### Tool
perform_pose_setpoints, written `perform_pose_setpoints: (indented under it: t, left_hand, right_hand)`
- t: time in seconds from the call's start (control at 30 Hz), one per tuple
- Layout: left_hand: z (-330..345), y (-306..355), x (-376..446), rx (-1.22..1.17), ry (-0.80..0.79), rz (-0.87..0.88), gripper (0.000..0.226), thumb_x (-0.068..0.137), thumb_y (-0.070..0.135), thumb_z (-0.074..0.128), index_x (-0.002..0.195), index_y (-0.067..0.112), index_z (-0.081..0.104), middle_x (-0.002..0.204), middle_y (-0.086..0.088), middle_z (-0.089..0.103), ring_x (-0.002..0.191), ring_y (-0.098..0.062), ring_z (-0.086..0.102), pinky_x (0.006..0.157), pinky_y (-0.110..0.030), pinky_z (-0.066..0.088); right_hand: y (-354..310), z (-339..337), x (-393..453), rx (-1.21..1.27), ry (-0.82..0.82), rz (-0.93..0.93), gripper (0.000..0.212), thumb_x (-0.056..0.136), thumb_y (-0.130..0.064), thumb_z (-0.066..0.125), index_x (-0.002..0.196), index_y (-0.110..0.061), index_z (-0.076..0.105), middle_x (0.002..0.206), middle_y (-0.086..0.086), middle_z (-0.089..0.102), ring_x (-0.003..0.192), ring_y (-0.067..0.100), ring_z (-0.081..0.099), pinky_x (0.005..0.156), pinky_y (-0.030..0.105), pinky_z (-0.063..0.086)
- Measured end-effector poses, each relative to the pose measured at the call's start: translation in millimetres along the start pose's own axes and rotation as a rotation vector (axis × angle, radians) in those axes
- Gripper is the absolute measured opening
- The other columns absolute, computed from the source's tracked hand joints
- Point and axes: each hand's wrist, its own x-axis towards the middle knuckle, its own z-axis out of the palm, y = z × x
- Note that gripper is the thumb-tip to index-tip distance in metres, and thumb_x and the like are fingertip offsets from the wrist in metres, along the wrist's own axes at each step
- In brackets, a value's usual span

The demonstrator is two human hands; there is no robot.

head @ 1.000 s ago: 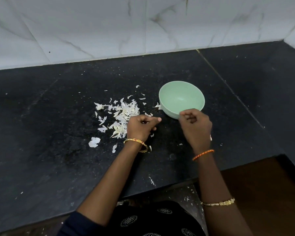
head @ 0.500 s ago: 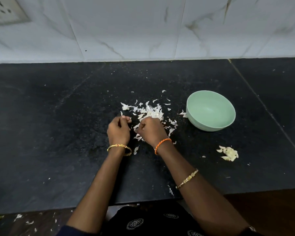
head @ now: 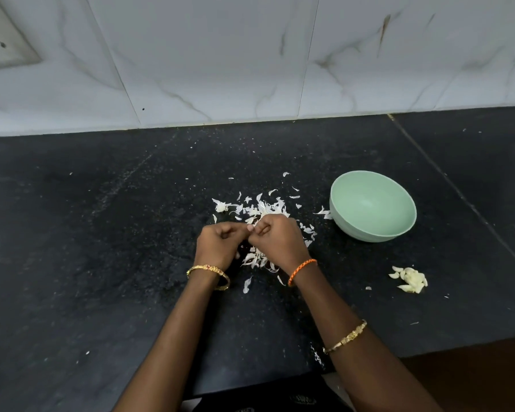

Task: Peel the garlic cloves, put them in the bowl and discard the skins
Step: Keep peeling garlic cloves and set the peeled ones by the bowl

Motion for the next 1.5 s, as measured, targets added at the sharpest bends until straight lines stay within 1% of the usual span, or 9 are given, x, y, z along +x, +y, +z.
perform_pose_setpoints:
  t: [0.1,0.23,0.33,0.47,0.77,0.93,1.13,1.27,1.5]
  left_hand:
    - [2,7,13,-0.055,-0.028,0.024,0.005,0.082,0.013,0.073,0.086,0.010,0.074,0.069,0.001,0.068,0.041,0.004,0.050,0.046,-0.009,0.039]
    - [6,15,25,-0.100,-0.071,0.076,0.012,0.086,-0.002,0.064,0.092,0.003,0.073,0.080,0.003,0.069,0.059,0.009,0.060,0.062,-0.007,0.045]
    - [11,22,31,-0.123,-0.054,0.090,0.018,0.088,-0.004,0.060,0.082,0.007,0.072,0.078,0.000,0.069,0.049,0.006,0.054,0.056,-0.009,0.043]
    - [12,23,38,-0.136,-0.058,0.071,0.012,0.086,0.006,0.067,0.090,0.017,0.069,0.076,0.000,0.068,0.057,-0.001,0.056,0.061,-0.021,0.046]
    - [6,42,46,-0.224,-0.068,-0.146,0.021,0.081,0.010,0.071,0.101,0.013,0.065,0.077,0.001,0.061,0.048,-0.004,0.041,0.038,-0.012,0.035]
    - [5,48,42,-0.183,-0.151,-0.261,0.005,0.081,0.018,0.068,0.077,0.019,0.064,0.055,0.008,0.048,0.039,-0.004,0.029,0.034,-0.014,0.022]
    - [1,50,29,-0.147,-0.114,-0.245,0.023,0.083,0.017,0.067,0.060,0.014,0.062,0.032,0.013,0.036,0.032,-0.004,0.022,0.033,-0.012,0.018]
    - [5,49,26,-0.224,-0.056,-0.141,0.017,0.084,0.005,0.065,0.067,0.004,0.064,0.031,0.012,0.046,0.026,0.001,0.035,0.033,-0.009,0.028]
    - [21,46,29,-0.283,0.054,-0.006,0.017,0.078,0.003,0.071,0.064,0.011,0.070,0.049,0.011,0.064,0.049,0.006,0.059,0.053,-0.007,0.047]
  right_hand:
    - [2,-8,9,0.142,-0.005,0.002,0.013,0.079,-0.008,0.074,0.073,0.000,0.066,0.062,0.011,0.066,0.050,0.008,0.055,0.055,0.016,0.049]
    - [1,-20,20,0.447,-0.071,0.128,0.016,0.077,0.004,0.073,0.082,-0.008,0.065,0.071,0.013,0.067,0.061,0.015,0.064,0.067,0.029,0.058]
    - [-4,-23,25,0.613,-0.118,0.184,0.018,0.080,0.009,0.070,0.096,0.002,0.066,0.078,0.015,0.068,0.062,0.012,0.068,0.064,0.022,0.058]
    - [-2,-24,31,0.594,-0.065,0.170,0.022,0.081,0.006,0.070,0.101,0.011,0.066,0.086,0.020,0.070,0.061,0.011,0.069,0.063,0.021,0.058]
    - [-8,-35,43,0.416,-0.098,0.098,0.016,0.088,0.001,0.064,0.103,0.003,0.069,0.079,0.009,0.069,0.068,0.012,0.068,0.069,0.021,0.058]
    - [-7,-29,40,0.432,0.003,0.044,0.014,0.087,0.003,0.064,0.099,0.000,0.071,0.079,0.006,0.070,0.072,0.015,0.069,0.073,0.024,0.059]
    - [-5,-17,26,0.401,0.111,-0.017,0.015,0.088,0.005,0.062,0.097,0.000,0.073,0.088,0.009,0.072,0.064,0.002,0.067,0.064,0.016,0.055]
    - [-6,-7,22,0.411,0.211,-0.060,0.016,0.089,0.006,0.060,0.095,0.000,0.073,0.085,0.007,0.071,0.065,0.005,0.066,0.066,0.017,0.056]
    - [-9,-6,20,0.387,0.312,-0.101,0.014,0.089,0.004,0.061,0.095,0.001,0.073,0.082,0.007,0.070,0.062,0.007,0.065,0.064,0.014,0.055]
